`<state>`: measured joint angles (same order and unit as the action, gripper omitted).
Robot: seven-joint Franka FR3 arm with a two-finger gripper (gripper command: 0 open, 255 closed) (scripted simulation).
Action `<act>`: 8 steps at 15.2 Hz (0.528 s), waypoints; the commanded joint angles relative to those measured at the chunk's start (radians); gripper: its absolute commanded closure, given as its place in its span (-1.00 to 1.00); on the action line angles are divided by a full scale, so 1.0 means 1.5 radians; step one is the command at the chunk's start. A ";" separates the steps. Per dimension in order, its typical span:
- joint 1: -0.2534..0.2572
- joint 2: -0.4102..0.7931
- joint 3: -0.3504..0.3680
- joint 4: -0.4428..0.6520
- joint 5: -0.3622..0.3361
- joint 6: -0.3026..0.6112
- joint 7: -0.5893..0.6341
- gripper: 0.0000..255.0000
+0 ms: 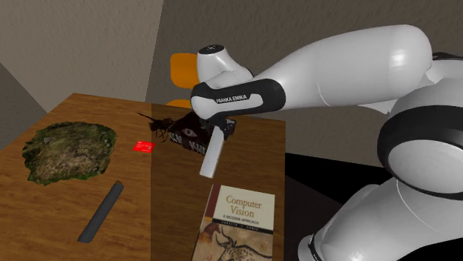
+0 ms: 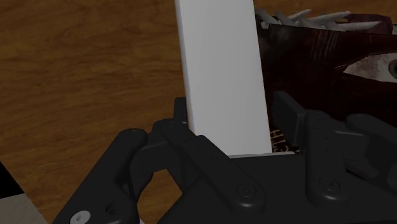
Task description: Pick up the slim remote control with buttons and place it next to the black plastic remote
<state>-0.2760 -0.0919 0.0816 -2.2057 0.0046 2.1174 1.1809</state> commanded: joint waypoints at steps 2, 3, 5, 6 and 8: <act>0.026 0.027 0.031 0.029 0.000 -0.002 0.056 1.00; 0.033 0.035 0.039 0.039 -0.001 -0.004 0.072 1.00; 0.048 0.055 0.055 0.063 -0.004 -0.008 0.105 1.00; 0.056 0.065 0.063 0.076 -0.006 -0.011 0.121 1.00; 0.071 0.088 0.078 0.104 -0.012 -0.017 0.154 1.00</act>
<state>-0.1843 0.0151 0.1835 -2.0823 -0.0080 2.1000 1.3797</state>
